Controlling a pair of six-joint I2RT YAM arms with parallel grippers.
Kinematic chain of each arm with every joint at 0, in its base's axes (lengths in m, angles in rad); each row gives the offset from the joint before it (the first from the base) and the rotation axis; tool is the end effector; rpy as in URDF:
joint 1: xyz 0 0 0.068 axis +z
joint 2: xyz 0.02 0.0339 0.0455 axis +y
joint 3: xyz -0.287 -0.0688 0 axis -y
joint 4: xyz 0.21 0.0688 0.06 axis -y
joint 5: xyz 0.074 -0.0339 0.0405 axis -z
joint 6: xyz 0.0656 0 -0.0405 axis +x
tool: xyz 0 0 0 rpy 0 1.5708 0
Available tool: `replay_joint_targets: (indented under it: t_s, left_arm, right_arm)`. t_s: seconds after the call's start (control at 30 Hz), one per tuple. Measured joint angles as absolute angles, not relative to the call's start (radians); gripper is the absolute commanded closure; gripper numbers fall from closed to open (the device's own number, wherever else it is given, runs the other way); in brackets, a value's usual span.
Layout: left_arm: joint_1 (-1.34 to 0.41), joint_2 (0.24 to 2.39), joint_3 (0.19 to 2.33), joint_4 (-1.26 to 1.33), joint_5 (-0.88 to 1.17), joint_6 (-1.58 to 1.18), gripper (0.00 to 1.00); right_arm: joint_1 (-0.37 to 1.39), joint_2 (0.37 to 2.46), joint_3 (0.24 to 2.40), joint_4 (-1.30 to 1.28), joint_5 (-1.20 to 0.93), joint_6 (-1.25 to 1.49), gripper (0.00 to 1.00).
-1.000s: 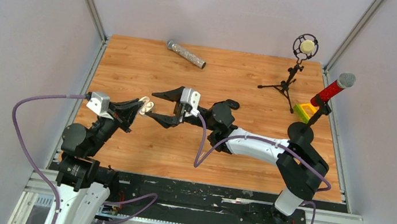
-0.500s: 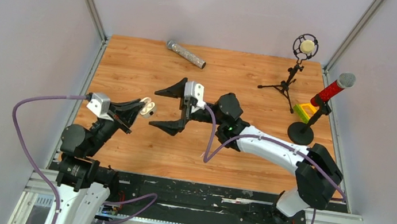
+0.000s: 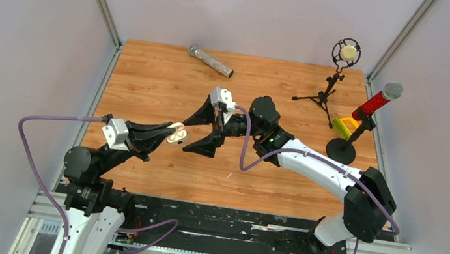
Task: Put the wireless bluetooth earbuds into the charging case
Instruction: Close the charging case.
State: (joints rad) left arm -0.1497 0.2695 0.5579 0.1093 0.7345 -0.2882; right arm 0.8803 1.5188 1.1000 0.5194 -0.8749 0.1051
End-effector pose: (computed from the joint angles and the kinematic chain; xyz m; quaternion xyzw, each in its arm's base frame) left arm 0.0337 -0.0495 0.3547 0.2626 0.5360 -0.3628 0.7156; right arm 0.1757 0.2917 0.3812 -0.5205 0.4437 0.5681 0.4576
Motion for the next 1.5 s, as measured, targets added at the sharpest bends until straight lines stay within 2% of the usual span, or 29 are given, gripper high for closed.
replay_joint_targets:
  t_s: [0.07,0.2,0.27,0.5,0.6,0.67,0.7,0.77,0.83,0.97,1.2,1.27,1.37,1.47,1.5]
  left_arm:
    - [-0.15,0.278,0.558,0.125,0.756,-0.29,1.0]
    - [-0.15,0.294,0.558,0.144,0.786,-0.296,1.0]
    - [-0.15,0.3,0.558,0.151,0.79,-0.301,1.0]
    - [-0.15,0.31,0.558,0.165,0.808,-0.308,1.0]
    - [-0.146,0.31,0.558,0.17,0.803,-0.305,1.0]
    - [-0.145,0.31,0.558,0.17,0.803,-0.303,1.0]
    - [-0.145,0.309,0.558,0.17,0.804,-0.3,1.0]
    - [-0.145,0.308,0.558,0.169,0.805,-0.297,1.0]
    - [-0.145,0.308,0.558,0.165,0.812,-0.296,1.0]
    - [-0.146,0.308,0.558,0.152,0.838,-0.297,1.0]
    - [-0.146,0.308,0.558,0.151,0.839,-0.296,1.0]
    - [-0.145,0.308,0.558,0.152,0.829,-0.295,1.0]
    - [-0.145,0.308,0.558,0.149,0.831,-0.294,1.0]
    - [-0.146,0.308,0.558,0.139,0.841,-0.292,1.0]
    - [-0.146,0.308,0.558,0.136,0.844,-0.292,1.0]
  right_arm:
    - [0.88,1.522,1.099,0.537,-0.921,0.129,0.25]
    - [0.881,1.533,1.099,0.575,-0.975,0.168,0.41]
    - [0.881,1.538,1.099,0.591,-0.983,0.183,0.45]
    - [0.881,1.578,1.106,0.619,-1.015,0.228,0.84]
    - [0.881,1.587,1.107,0.617,-1.025,0.239,0.9]
    - [0.88,1.588,1.107,0.616,-1.03,0.243,0.9]
    - [0.88,1.588,1.107,0.616,-1.031,0.243,0.84]
    - [0.88,1.588,1.107,0.614,-1.031,0.242,0.52]
    - [0.88,1.588,1.108,0.607,-1.03,0.249,0.41]
    - [0.88,1.588,1.113,0.606,-1.019,0.237,0.41]
    - [0.881,1.588,1.131,0.611,-1.024,0.236,0.61]
    - [0.882,1.589,1.14,0.611,-1.036,0.242,0.6]
    - [0.883,1.59,1.144,0.624,-1.046,0.25,0.48]
    - [0.883,1.596,1.146,0.645,-1.05,0.258,0.49]
    - [0.883,1.598,1.147,0.649,-1.05,0.26,0.55]
